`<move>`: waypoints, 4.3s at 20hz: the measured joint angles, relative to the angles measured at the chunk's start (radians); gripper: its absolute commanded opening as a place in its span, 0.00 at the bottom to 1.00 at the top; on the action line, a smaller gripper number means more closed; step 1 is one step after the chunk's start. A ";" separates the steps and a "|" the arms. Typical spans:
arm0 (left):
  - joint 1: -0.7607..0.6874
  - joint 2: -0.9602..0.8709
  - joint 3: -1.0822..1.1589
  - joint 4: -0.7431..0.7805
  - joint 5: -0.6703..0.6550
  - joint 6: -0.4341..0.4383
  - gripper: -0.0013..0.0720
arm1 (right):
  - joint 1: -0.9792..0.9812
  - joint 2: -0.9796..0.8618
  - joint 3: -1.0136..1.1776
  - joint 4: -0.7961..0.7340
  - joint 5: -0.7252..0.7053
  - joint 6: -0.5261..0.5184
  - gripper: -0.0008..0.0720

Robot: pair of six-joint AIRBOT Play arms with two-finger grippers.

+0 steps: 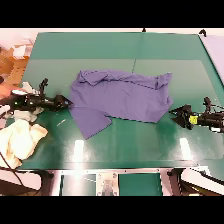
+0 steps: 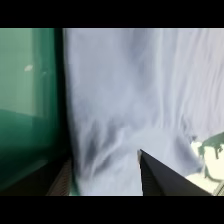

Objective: Fold the shirts.

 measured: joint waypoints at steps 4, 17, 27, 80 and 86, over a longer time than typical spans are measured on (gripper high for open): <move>-0.043 -0.004 0.001 -0.035 0.008 0.020 0.05 | 0.021 0.000 0.000 0.000 0.003 -0.003 0.69; -0.036 0.000 0.107 -0.057 -0.185 -0.026 0.05 | 0.190 -0.094 -0.027 0.045 -0.148 0.038 0.55; -0.036 0.064 0.266 -0.054 -0.356 -0.094 0.05 | 0.237 -0.145 0.102 0.219 -0.143 -0.094 0.03; -0.087 -0.017 0.387 0.106 0.283 -0.169 0.05 | 0.422 -0.623 0.931 0.161 -0.135 -0.004 0.45; -0.071 -0.019 0.399 0.125 0.254 -0.175 0.96 | 0.331 -0.627 0.954 0.117 0.029 0.030 0.41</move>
